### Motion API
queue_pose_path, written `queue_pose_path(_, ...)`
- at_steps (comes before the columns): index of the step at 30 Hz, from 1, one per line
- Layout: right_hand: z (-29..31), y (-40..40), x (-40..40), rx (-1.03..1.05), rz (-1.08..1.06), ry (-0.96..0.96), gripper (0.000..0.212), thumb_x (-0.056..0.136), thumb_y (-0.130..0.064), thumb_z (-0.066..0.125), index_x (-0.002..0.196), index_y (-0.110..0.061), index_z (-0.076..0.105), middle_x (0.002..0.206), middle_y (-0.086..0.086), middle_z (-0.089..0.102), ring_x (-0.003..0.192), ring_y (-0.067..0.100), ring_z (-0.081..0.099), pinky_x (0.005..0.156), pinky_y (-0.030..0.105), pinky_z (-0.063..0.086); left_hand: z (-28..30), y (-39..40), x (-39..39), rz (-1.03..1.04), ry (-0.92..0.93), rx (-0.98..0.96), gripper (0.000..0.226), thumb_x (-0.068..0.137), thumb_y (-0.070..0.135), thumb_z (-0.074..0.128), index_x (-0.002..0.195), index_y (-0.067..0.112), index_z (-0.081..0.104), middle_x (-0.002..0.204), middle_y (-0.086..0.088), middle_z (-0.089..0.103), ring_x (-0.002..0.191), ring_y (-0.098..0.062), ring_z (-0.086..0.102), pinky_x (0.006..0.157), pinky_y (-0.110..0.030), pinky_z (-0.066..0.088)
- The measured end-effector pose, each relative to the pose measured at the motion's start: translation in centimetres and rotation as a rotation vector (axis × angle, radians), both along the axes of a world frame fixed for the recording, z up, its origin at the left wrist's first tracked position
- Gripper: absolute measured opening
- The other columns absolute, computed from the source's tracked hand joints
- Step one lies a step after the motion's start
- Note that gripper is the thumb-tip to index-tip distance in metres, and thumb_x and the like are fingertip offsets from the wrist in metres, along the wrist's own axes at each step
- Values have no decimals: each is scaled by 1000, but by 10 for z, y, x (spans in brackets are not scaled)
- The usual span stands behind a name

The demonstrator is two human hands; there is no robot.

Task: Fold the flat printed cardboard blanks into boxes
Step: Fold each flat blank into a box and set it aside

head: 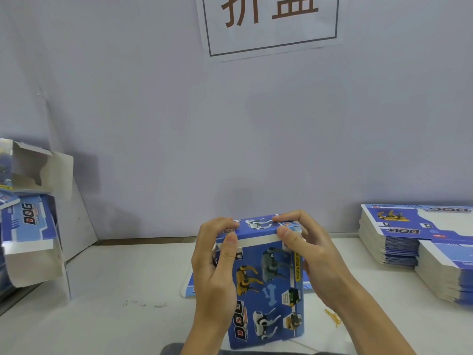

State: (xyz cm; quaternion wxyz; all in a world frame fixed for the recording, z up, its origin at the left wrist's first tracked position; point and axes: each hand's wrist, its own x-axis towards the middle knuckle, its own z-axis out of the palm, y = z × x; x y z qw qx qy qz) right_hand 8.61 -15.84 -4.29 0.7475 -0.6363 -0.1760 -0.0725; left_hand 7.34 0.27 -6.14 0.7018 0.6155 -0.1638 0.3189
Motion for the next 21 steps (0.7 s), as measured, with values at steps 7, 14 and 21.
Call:
queue_pose_path(7, -11, 5, 0, -14, 97, 28, 47, 81, -49, 76, 121, -56, 51, 113, -3, 72, 101, 23, 73, 80, 43, 61, 9, -6, 2, 4, 65, -76, 27, 85, 44, 50, 100, 24, 61, 106, -7, 67, 103, -32, 70, 56, -28, 60)
queue_pose_path(14, -16, -4, 13, 113, -245, 5, 73, 66, -52, 75, 133, -39, 52, 119, 2, 70, 99, 21, 73, 74, 35, 61, 15, 18, 8, -152, 325, 127, 67, 70, 68, 70, 128, 51, 40, 136, 13, 53, 125, -14, 57, 102, -41, 50)
queue_pose_path(21, -18, -43, 18, 748, -38, 86, 51, 89, -61, 53, 120, -24, 70, 107, 4, 73, 93, 25, 70, 76, 38, 54, 5, 34, 10, -414, 409, 209, 57, 71, 48, 80, 123, 40, 58, 111, 5, 72, 99, -21, 72, 76, -32, 59)
